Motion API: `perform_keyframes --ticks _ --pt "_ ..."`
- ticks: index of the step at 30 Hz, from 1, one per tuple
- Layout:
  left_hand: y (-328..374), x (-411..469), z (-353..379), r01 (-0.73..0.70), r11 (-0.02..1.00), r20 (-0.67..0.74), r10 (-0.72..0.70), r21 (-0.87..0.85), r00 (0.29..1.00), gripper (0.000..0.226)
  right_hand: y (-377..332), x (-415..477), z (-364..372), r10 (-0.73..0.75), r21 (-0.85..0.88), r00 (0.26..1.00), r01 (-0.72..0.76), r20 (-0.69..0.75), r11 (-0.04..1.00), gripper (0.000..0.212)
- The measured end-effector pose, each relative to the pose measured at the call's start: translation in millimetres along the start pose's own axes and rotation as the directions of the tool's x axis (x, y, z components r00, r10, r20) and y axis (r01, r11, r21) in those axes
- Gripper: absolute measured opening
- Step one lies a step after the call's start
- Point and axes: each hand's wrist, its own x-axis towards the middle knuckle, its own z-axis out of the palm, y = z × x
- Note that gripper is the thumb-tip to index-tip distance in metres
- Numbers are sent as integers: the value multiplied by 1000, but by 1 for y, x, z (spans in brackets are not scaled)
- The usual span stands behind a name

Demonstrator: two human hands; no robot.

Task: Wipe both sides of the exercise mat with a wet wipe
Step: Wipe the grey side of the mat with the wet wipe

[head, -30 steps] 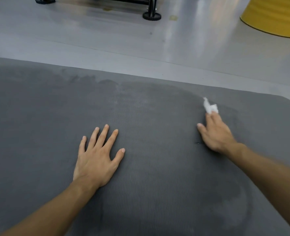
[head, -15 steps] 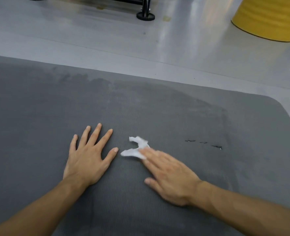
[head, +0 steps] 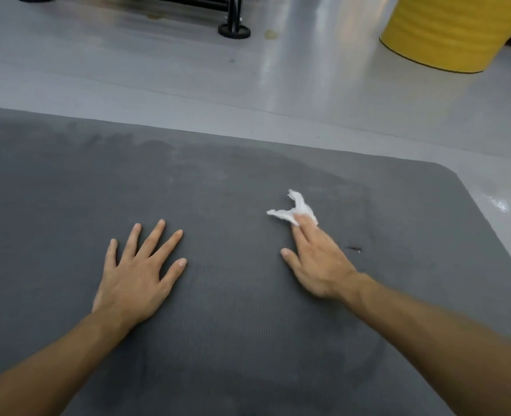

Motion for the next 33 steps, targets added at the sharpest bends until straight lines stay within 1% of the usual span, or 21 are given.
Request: perform_keyframes --ticks 2,4,6,8,10,11,12,14,15,16,18,20,22,23,24,26,28,29,31,32,33 --pt "2 -1 -2 8 1000 6 -8 -12 1000 69 -42 -18 3 -96 -29 990 99 100 995 75" --pt "3 -2 -2 27 999 12 -27 -22 1000 70 -83 -38 7 -219 -14 956 226 197 974 73" --pt "6 -7 -1 37 999 4 -37 -31 999 71 -119 -63 11 -325 11 919 331 224 944 71" --pt "8 -16 0 41 999 -8 -41 -34 999 71 -135 -88 18 -389 -33 892 407 230 913 71" --pt "9 -25 1 37 999 2 -37 -28 999 70 -134 -107 22 -377 -98 892 411 249 907 71" --pt "11 -30 1 30 999 8 -30 -27 1000 70 -126 -110 20 -332 -108 913 364 239 925 71" --pt "12 -34 1 23 999 11 -23 -26 1000 70 -117 -112 15 -251 -103 944 278 216 955 71" --pt "16 -42 2 6 999 16 -5 -35 1000 69 -90 -109 4 -6 -76 985 19 170 997 73" --pt "18 -46 2 -4 999 18 4 -42 1000 69 -74 -108 0 130 -77 980 -119 152 990 73" --pt "20 -49 2 -12 999 22 13 -48 1000 68 -59 -107 -4 259 -94 955 -247 146 964 72" --pt "25 -55 2 -7 999 38 9 -46 999 65 -36 -112 -11 460 -131 870 -443 174 887 71" --pt "38 -61 2 40 998 53 -37 -53 998 59 -29 -120 -14 582 -122 794 -569 175 813 73" --pt "57 -72 2 94 993 67 -89 -75 994 59 -42 -121 -11 642 -69 750 -640 160 765 74" --pt "66 -78 3 107 991 69 -101 -78 992 59 -56 -119 -8 627 -42 761 -630 166 775 75" --pt "72 -82 5 110 991 68 -105 -77 992 59 -74 -116 -3 580 -39 794 -584 182 811 76" --pt "77 -87 5 102 991 67 -96 -89 993 59 -115 -118 6 438 -44 872 -440 218 897 83" --pt "75 -88 5 95 990 72 -88 -103 994 60 -158 -132 9 262 -23 924 -267 279 963 87" --pt "72 -88 5 90 992 84 -82 -94 993 61 -177 -142 7 159 6 932 -170 325 985 82" --pt "71 -87 4 64 995 121 -55 -70 991 65 -206 -166 -1 -23 41 902 6 432 999 79" --pt "70 -87 2 57 996 137 -47 -71 989 66 -216 -176 -6 -71 20 879 69 472 997 80" --pt "70 -86 -1 60 994 155 -46 -87 987 65 -221 -185 -10 -83 -25 862 110 501 994 83"
